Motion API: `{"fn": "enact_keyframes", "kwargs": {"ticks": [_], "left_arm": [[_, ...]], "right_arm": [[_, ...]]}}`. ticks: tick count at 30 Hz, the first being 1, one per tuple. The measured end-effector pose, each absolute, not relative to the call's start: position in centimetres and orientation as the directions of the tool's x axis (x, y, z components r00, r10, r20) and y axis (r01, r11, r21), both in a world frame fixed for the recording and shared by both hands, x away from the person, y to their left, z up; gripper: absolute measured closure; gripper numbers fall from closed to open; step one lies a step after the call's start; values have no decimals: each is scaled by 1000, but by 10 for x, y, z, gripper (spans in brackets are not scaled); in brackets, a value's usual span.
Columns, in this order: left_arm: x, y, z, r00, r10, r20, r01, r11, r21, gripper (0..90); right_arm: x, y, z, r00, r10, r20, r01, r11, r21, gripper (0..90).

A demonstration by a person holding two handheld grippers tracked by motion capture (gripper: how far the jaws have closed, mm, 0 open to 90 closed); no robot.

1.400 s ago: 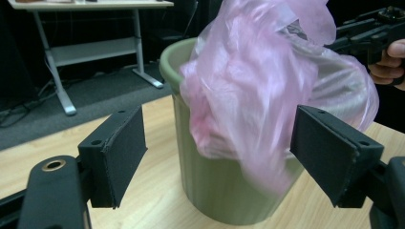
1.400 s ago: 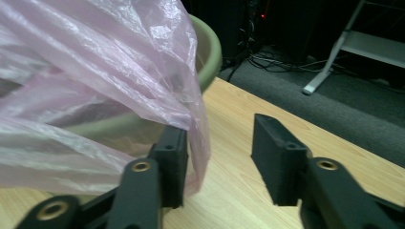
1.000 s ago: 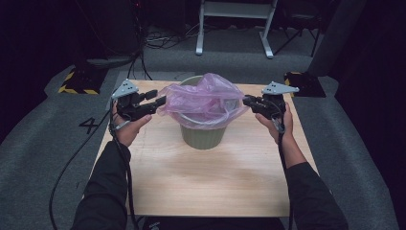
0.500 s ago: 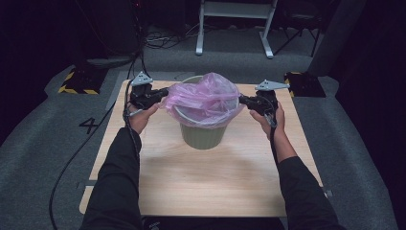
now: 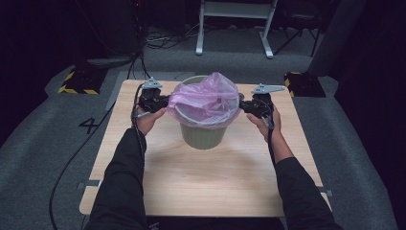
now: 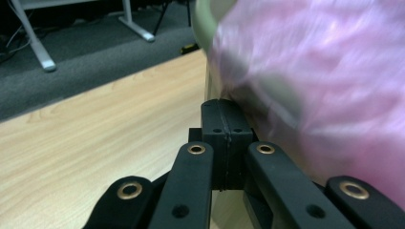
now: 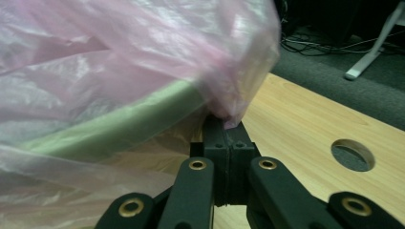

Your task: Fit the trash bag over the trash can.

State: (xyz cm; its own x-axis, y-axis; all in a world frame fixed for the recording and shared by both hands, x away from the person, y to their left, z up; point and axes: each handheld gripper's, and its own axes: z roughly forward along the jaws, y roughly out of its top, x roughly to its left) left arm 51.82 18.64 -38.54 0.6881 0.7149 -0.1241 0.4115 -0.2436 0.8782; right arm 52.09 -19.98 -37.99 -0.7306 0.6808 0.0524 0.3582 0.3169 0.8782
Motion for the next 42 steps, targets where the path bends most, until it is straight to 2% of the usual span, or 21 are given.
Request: {"fn": "enact_keyframes", "kwargs": {"ticks": [11, 19, 24, 27, 29, 31, 32, 35, 38, 42], "left_arm": [[508, 187, -396, 730, 664, -165, 401, -219, 890, 898], [484, 183, -396, 779, 616, -119, 358, -280, 891, 898], [471, 186, -392, 777, 622, -99, 340, -282, 897, 891], [468, 192, -386, 745, 662, -78, 346, -284, 894, 776], [466, 198, -381, 731, 680, -66, 337, -275, 901, 739], [464, 205, -377, 714, 697, -67, 331, -252, 909, 633], [463, 208, -375, 712, 698, -70, 331, -247, 911, 611], [460, 217, -369, 701, 707, -97, 329, -199, 923, 422], [455, 224, -363, 710, 697, -105, 306, -171, 936, 283], [450, 225, -353, 732, 675, -86, 269, -171, 948, 224]], "right_arm": [[513, -206, -390, -763, 645, 45, 341, 342, 876, 900], [493, -217, -389, -803, 596, 14, 302, 385, 872, 900], [485, -224, -389, -812, 584, 8, 287, 387, 876, 900], [484, -228, -386, -801, 599, 0, 280, 373, 884, 900], [483, -232, -383, -789, 614, -3, 278, 362, 890, 900], [483, -235, -380, -781, 624, -8, 274, 355, 894, 900], [483, -236, -379, -774, 633, -12, 272, 350, 897, 900], [482, -238, -375, -762, 647, -14, 264, 330, 906, 900], [481, -239, -371, -754, 656, -25, 255, 328, 909, 900], [481, -237, -365, -748, 662, -36, 246, 327, 912, 900]]}}
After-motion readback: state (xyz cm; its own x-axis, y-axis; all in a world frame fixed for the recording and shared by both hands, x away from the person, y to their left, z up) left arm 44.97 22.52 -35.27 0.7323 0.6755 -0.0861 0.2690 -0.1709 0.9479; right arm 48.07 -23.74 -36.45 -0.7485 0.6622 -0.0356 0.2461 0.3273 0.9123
